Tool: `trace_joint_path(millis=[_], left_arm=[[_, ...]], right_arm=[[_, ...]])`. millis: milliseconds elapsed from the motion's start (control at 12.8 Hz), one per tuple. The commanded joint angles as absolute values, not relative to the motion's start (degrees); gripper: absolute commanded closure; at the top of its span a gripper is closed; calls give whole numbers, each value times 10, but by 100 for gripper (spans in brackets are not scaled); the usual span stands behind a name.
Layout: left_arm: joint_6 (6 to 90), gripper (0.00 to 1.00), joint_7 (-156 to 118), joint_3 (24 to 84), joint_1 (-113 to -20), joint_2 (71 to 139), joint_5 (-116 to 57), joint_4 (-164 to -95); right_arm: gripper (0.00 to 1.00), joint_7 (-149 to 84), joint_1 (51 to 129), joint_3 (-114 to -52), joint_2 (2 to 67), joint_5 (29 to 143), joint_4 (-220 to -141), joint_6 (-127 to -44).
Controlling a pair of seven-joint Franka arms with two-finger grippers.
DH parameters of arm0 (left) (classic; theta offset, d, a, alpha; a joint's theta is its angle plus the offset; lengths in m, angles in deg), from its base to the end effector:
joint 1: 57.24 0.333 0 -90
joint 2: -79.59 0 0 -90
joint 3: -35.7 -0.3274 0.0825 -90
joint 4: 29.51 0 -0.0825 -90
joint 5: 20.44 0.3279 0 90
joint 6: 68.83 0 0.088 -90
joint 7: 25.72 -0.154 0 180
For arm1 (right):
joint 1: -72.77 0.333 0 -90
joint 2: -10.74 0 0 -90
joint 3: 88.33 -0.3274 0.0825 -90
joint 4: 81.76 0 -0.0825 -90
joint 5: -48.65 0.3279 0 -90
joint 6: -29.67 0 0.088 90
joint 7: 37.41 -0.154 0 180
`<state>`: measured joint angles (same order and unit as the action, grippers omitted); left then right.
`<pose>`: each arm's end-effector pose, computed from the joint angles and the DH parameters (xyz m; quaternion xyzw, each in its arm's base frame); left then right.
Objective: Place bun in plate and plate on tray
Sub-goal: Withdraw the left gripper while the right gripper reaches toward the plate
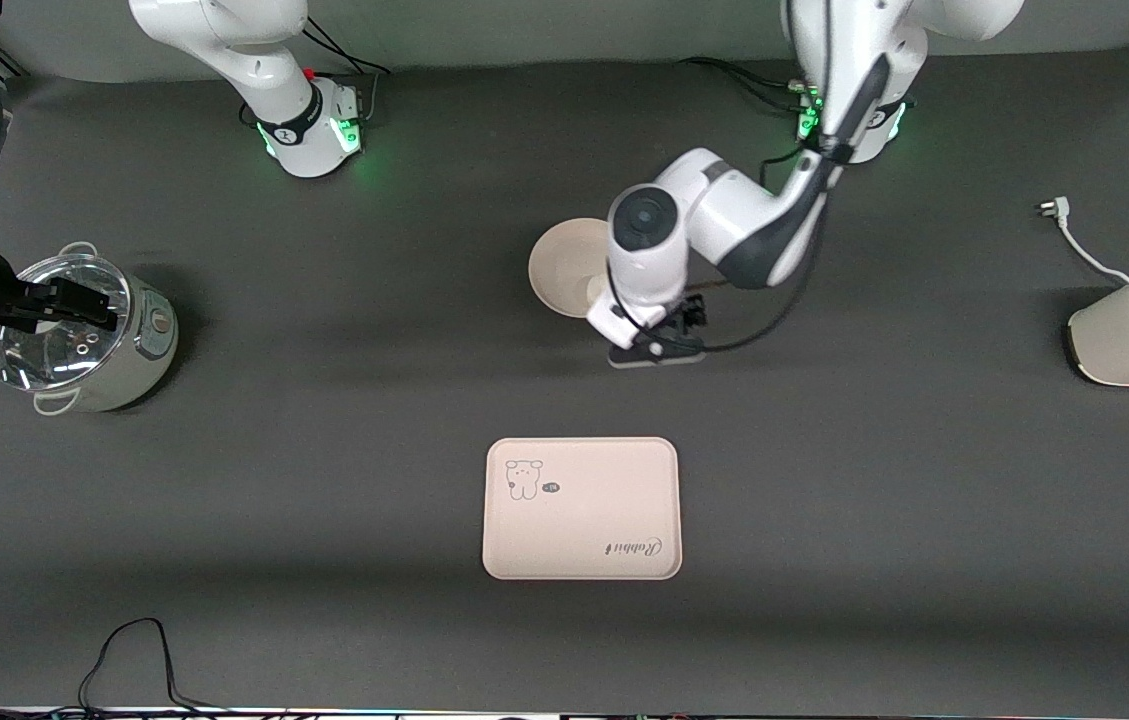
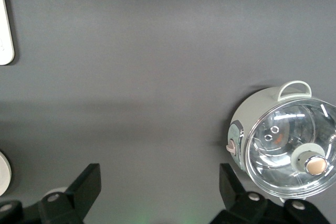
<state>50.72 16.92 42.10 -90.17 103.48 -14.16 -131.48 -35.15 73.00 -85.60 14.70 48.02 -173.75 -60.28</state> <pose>0.4679 -0.3645 0.3124 -0.9983 -0.0028 0.0249 0.0525 0.5105 -0.0232 0.5397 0.9986 -0.0018 -0.0525 0.0050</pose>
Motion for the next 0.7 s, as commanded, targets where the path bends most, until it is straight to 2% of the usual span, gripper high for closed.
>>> trace_joint_path(millis=[0,156,234,624], left_arm=[[405,0,41,428,-842,1018,-141,-1241],[351,0,-33,426,-803,996,-141,-1206],[350,0,-50,427,-776,979,-141,-1206],[300,0,-153,427,-639,895,-167,-1209]], right_arm=[[0,-363,770,-855,86,487,-1809,-620],[0,-410,819,-856,63,504,-1835,-630],[0,-456,857,-856,61,523,-1841,-635],[0,-766,1101,-857,80,528,-1842,-685]])
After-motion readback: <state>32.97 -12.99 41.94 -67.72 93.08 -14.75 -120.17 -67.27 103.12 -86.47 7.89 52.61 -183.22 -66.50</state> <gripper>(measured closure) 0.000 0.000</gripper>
